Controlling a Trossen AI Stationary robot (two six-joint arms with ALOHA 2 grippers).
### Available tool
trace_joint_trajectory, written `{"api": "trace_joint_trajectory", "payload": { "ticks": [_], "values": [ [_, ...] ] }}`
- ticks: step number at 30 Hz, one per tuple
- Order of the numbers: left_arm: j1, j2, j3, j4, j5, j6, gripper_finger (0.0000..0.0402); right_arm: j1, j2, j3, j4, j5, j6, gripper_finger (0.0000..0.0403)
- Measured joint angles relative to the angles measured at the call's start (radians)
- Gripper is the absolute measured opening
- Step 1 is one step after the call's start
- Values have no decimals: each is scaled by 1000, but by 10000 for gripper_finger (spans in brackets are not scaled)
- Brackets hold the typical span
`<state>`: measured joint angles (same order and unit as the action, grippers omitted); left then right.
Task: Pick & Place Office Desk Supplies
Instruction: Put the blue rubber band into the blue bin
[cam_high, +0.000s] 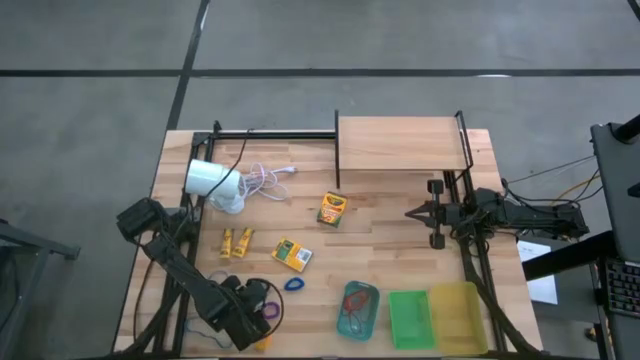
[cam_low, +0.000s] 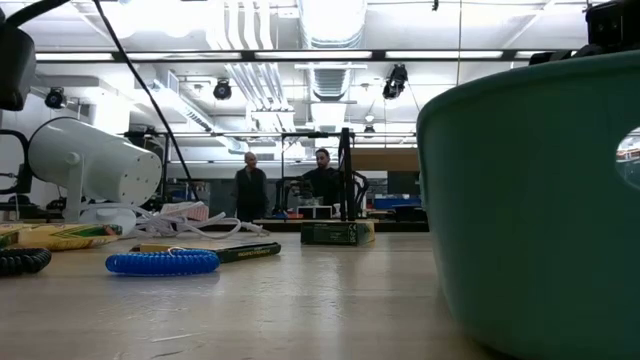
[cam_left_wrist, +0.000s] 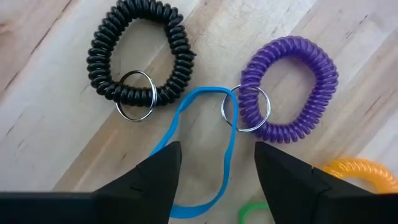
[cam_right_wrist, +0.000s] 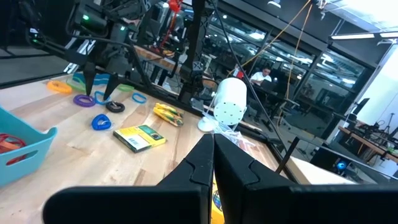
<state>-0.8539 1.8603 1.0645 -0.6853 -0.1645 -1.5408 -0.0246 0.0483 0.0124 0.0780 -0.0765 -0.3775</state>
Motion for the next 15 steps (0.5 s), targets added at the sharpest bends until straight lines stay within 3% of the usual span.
{"api": "trace_joint_trajectory", "payload": {
  "ticks": [8, 15],
  "values": [
    [0, 1, 0, -10, 6, 5, 190, 0, 0, 0, 0, 0, 0, 8],
    [0, 0, -2, -28, 7, 12, 119, 0, 0, 0, 0, 0, 0, 8]
  ]
}}
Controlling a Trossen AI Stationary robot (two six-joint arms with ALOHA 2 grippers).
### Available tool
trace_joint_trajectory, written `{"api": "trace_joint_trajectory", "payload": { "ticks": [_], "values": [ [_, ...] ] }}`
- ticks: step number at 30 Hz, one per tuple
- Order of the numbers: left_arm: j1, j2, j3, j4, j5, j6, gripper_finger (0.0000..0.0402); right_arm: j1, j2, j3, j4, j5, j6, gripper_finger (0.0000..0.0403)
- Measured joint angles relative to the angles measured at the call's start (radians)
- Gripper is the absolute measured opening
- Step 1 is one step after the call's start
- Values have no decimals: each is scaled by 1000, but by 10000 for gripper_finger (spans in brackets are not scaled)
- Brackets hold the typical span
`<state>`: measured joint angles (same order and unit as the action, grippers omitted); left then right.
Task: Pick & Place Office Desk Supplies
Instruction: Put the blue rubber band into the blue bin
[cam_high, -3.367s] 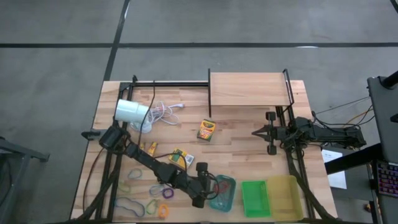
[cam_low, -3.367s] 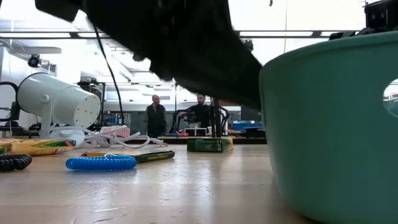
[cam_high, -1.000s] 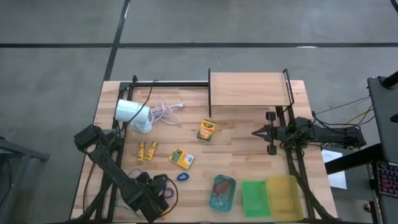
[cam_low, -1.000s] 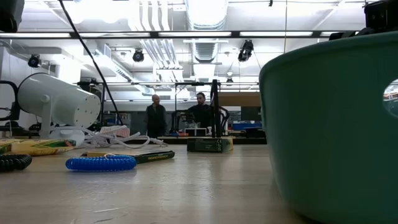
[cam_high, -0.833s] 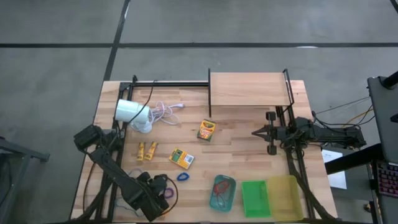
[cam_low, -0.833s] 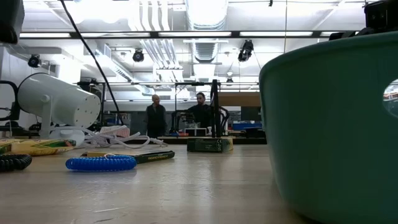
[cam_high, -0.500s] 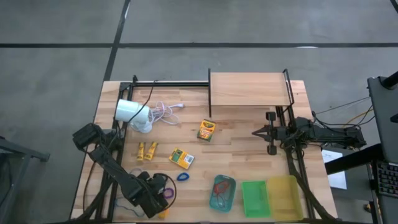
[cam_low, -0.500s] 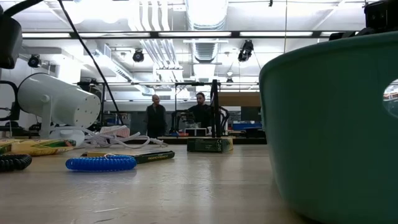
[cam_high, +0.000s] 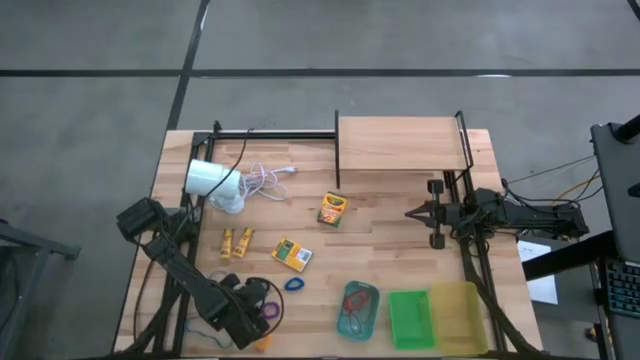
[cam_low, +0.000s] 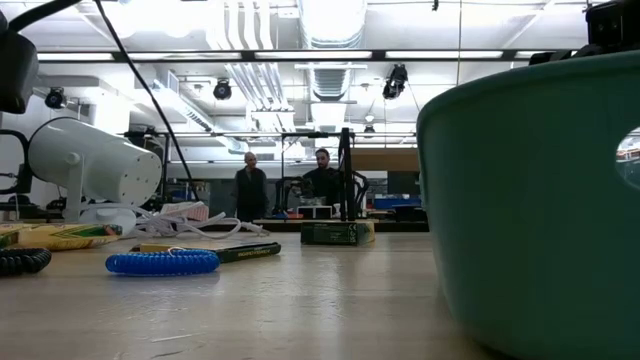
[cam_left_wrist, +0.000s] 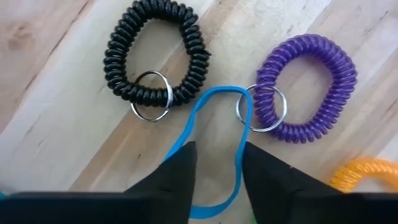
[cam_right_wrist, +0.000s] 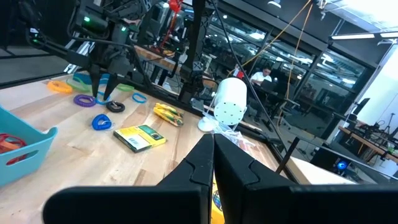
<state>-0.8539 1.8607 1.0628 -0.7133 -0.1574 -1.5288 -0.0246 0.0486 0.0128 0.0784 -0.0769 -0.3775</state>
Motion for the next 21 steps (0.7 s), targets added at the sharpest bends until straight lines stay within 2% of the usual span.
{"api": "trace_joint_trajectory", "payload": {
  "ticks": [12, 21],
  "values": [
    [0, -5, -1, 13, -6, 0, 12, 0, 0, 0, 0, 0, 0, 8],
    [-1, -56, -6, 17, 9, -12, 6, 0, 0, 0, 0, 0, 0, 8]
  ]
}}
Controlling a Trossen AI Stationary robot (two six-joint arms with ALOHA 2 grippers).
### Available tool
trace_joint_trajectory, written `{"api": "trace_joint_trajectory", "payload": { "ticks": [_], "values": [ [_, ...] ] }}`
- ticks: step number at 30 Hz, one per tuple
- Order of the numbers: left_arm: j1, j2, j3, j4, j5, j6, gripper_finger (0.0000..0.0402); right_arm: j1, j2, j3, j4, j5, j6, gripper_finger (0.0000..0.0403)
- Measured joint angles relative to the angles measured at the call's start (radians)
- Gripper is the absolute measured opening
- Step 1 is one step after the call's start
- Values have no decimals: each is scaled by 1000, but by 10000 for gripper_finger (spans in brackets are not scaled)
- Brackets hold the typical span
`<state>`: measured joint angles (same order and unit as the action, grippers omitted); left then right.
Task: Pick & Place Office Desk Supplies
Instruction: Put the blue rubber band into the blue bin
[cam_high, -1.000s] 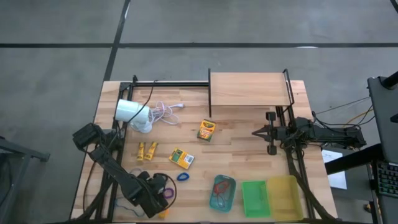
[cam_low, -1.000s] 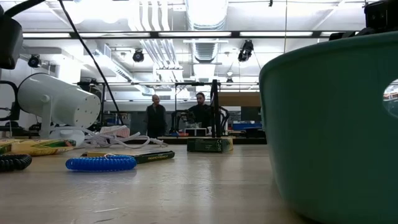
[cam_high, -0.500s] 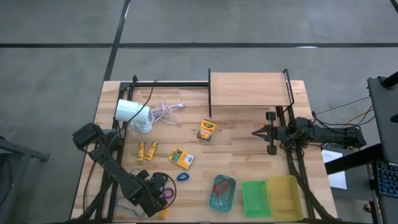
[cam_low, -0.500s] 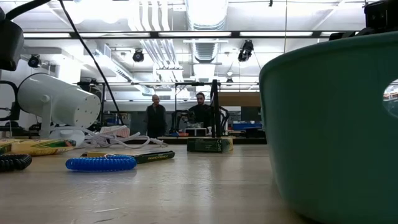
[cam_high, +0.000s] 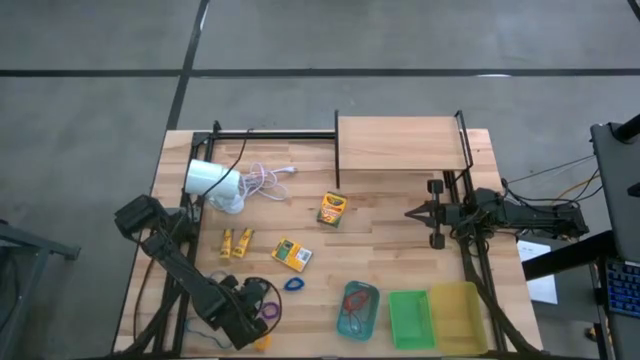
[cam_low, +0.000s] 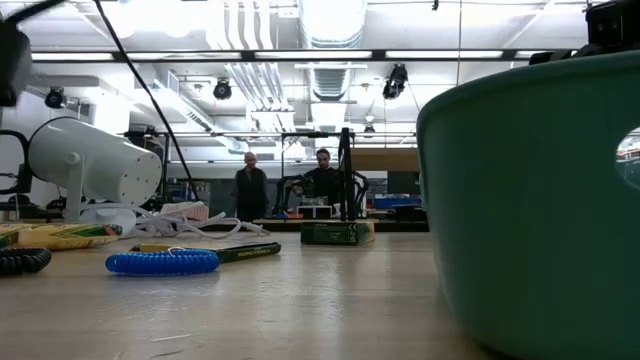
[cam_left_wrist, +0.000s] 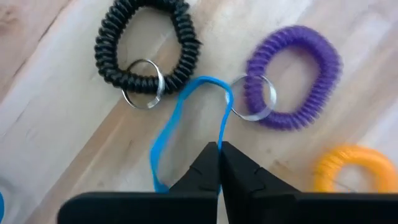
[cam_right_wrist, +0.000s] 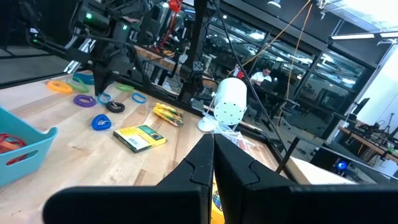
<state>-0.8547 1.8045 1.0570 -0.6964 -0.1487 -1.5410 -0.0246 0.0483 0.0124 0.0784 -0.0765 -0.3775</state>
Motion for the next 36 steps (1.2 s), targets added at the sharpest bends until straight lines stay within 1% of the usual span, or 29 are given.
{"api": "trace_joint_trajectory", "payload": {
  "ticks": [8, 12, 16, 20, 22, 26, 29, 31, 33, 36],
  "values": [
    [0, -65, 1, -6, -14, -39, 6, 0, 0, 0, 0, 0, 0, 8],
    [1, -103, 2, 0, -74, -52, 6, 0, 0, 0, 0, 0, 0, 8],
    [1, -141, 3, 38, -199, -23, 6, 0, 0, 0, 0, 0, 0, 8],
    [-3, -160, 3, 65, -424, 6, 6, 0, 0, 0, 0, 0, 0, 8],
    [-3, -160, 3, 95, -522, 45, 5, 0, 0, 0, 0, 0, 0, 8],
    [3, -160, 3, 218, -693, 193, 5, 0, 0, 0, 0, 0, 0, 8],
    [11, -157, 3, 355, -828, 361, 5, 0, 0, 0, 0, 0, 0, 8],
    [14, -149, 3, 461, -899, 492, 5, 0, 0, 0, 0, 0, 0, 8],
    [25, -136, 3, 566, -934, 626, 5, 0, 0, 0, 0, 0, 0, 8],
    [51, -110, 3, 719, -938, 814, 5, 0, 0, 0, 0, 0, 0, 8]
  ]
}}
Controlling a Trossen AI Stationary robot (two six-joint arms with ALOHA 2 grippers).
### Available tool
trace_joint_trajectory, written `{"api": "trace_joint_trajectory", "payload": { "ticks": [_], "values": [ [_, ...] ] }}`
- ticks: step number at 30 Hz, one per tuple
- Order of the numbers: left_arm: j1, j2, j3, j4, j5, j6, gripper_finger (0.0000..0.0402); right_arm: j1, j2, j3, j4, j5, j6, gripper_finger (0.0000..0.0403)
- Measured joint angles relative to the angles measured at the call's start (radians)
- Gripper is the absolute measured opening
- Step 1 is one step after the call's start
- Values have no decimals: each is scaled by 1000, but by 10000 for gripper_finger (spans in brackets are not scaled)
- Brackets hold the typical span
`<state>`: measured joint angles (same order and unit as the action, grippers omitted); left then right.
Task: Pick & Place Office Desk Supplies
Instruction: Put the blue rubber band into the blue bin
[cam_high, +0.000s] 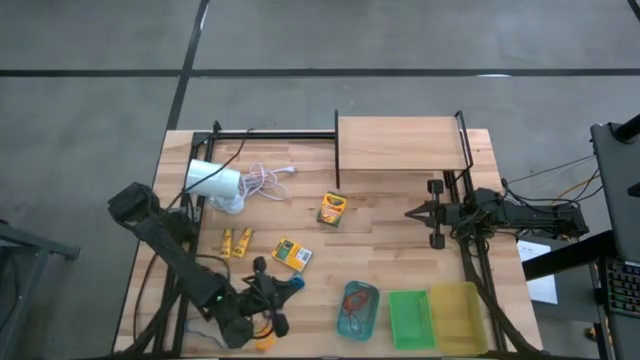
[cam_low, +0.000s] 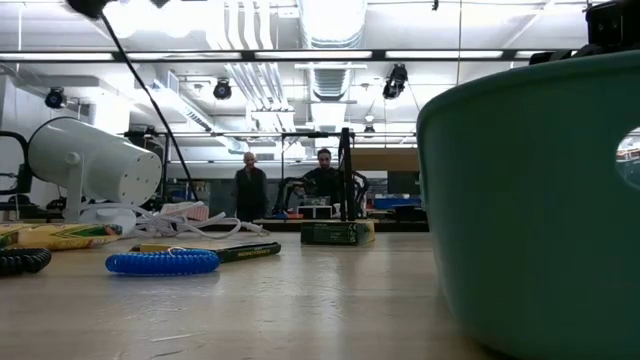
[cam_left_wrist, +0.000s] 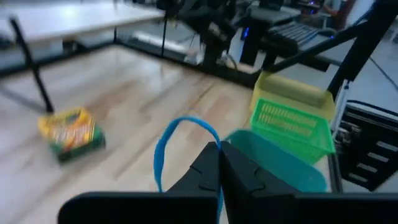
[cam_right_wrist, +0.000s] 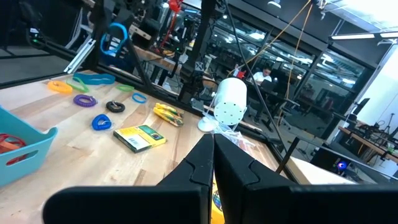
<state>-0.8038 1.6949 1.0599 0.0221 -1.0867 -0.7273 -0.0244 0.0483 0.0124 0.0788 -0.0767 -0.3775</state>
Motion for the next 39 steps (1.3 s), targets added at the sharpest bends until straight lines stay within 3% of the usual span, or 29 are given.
{"api": "trace_joint_trajectory", "payload": {
  "ticks": [4, 10, 19, 31, 39],
  "values": [
    [41, 42, 0, 125, 50, 154, 5, 0, 0, 0, 0, 0, 0, 8],
    [112, 108, -2, 261, 140, 254, 5, 0, 0, 0, 0, 0, 0, 8],
    [211, 186, -2, 485, 432, 452, 6, 0, 0, 0, 0, 0, 0, 8],
    [283, 282, 2, 666, 664, 568, 6, 0, 0, 0, 0, 0, 0, 8],
    [310, 378, 2, 784, 764, 601, 6, 0, 1, 0, 0, 0, 0, 8]
  ]
}}
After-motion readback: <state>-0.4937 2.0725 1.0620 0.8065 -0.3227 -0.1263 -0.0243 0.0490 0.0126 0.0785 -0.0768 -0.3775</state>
